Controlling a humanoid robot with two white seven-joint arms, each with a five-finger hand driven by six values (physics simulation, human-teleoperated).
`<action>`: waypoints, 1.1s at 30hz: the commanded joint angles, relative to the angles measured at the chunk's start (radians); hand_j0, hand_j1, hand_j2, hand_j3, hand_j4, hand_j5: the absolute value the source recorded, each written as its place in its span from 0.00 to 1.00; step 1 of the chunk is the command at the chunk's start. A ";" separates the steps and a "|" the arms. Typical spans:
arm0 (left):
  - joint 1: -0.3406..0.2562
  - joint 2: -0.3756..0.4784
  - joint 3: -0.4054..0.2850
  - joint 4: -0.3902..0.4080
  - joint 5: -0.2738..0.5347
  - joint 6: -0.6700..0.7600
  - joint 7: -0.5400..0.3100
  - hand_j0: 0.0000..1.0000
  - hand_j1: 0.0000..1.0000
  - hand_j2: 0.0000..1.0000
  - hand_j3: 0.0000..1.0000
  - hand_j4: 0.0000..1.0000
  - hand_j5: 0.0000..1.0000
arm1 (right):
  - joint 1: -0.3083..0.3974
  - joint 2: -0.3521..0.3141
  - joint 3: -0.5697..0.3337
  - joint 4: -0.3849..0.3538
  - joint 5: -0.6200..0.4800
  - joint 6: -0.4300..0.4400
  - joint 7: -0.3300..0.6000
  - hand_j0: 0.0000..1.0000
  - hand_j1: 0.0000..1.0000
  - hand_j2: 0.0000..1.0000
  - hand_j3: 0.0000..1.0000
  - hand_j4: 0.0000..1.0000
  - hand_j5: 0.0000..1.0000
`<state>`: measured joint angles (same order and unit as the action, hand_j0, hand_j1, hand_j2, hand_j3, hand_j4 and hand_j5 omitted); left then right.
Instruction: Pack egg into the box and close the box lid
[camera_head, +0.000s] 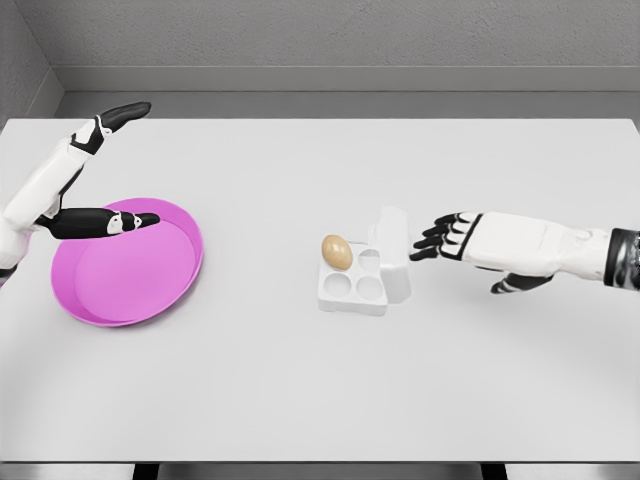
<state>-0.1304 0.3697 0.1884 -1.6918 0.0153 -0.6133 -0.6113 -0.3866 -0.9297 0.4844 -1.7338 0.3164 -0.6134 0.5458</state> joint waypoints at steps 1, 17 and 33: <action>0.000 0.002 0.000 0.000 0.008 0.002 0.000 1.00 1.00 1.00 1.00 1.00 1.00 | 0.000 0.012 0.010 -0.018 -0.007 0.003 0.000 1.00 1.00 1.00 1.00 1.00 1.00; 0.002 0.000 0.000 -0.002 0.008 0.002 0.000 1.00 1.00 1.00 1.00 1.00 1.00 | -0.034 0.020 -0.043 -0.026 -0.010 0.003 0.010 1.00 1.00 1.00 1.00 1.00 1.00; 0.009 0.002 0.003 0.011 -0.044 0.002 0.000 1.00 1.00 1.00 1.00 1.00 1.00 | 0.017 -0.020 -0.138 0.166 -0.020 0.003 0.006 1.00 1.00 1.00 1.00 1.00 1.00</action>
